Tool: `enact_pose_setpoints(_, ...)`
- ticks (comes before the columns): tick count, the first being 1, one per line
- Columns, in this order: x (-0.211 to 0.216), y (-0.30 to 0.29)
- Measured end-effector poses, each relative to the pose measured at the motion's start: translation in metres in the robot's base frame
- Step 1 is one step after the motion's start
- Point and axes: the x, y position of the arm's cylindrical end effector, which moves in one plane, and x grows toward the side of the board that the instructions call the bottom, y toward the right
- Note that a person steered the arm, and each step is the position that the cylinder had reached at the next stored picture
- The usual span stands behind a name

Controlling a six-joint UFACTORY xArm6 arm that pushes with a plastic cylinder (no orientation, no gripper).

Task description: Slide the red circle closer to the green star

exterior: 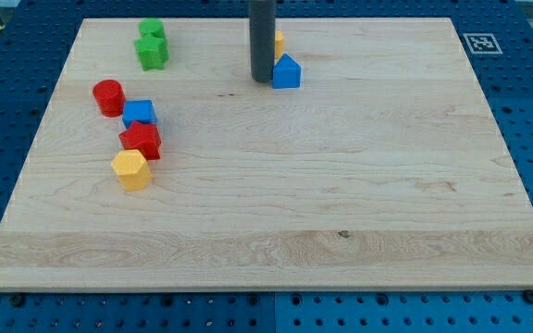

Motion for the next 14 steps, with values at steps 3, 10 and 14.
enact_pose_setpoints(3, 0.016, -0.079)
enact_pose_setpoints(10, 0.033, -0.234)
enact_pose_setpoints(14, 0.060, -0.176)
